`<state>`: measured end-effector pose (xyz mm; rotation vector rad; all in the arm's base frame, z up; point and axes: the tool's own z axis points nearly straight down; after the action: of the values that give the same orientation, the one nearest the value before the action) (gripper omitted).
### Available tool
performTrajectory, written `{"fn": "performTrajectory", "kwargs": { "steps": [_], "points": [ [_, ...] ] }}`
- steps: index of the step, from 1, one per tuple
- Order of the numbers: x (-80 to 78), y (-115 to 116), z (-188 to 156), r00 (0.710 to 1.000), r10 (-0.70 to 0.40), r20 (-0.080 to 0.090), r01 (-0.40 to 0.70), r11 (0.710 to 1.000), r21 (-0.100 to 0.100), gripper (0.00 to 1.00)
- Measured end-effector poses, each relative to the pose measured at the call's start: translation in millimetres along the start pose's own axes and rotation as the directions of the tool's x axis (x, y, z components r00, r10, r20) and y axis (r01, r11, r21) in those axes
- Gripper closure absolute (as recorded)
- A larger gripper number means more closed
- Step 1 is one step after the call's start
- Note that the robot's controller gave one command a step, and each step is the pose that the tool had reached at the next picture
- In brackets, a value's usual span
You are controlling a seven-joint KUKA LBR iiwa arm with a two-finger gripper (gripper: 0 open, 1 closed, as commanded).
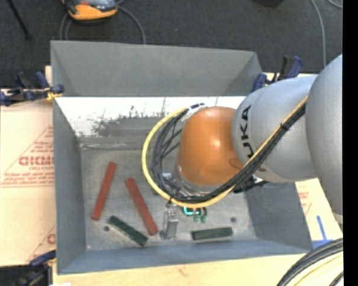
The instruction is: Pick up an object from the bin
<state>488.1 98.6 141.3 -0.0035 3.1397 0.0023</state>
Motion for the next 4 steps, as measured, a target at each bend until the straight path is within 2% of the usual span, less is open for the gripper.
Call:
{"fn": "performTrajectory", "kwargs": {
  "steps": [1, 2, 3, 4],
  "points": [
    [-0.1, -0.2, -0.1, 1.000, 0.002, 0.000, -0.002, 1.000, 0.000, 0.00],
    [2.2, 16.0, 25.9, 0.991, 0.135, 0.009, -0.135, 0.991, -0.001, 0.00],
    [-5.6, 31.8, 65.4, 0.976, 0.217, 0.012, -0.217, 0.976, -0.005, 1.00],
    [-5.6, 31.8, 65.4, 0.976, 0.218, 0.012, -0.218, 0.976, -0.006, 1.00]
  ]
}}
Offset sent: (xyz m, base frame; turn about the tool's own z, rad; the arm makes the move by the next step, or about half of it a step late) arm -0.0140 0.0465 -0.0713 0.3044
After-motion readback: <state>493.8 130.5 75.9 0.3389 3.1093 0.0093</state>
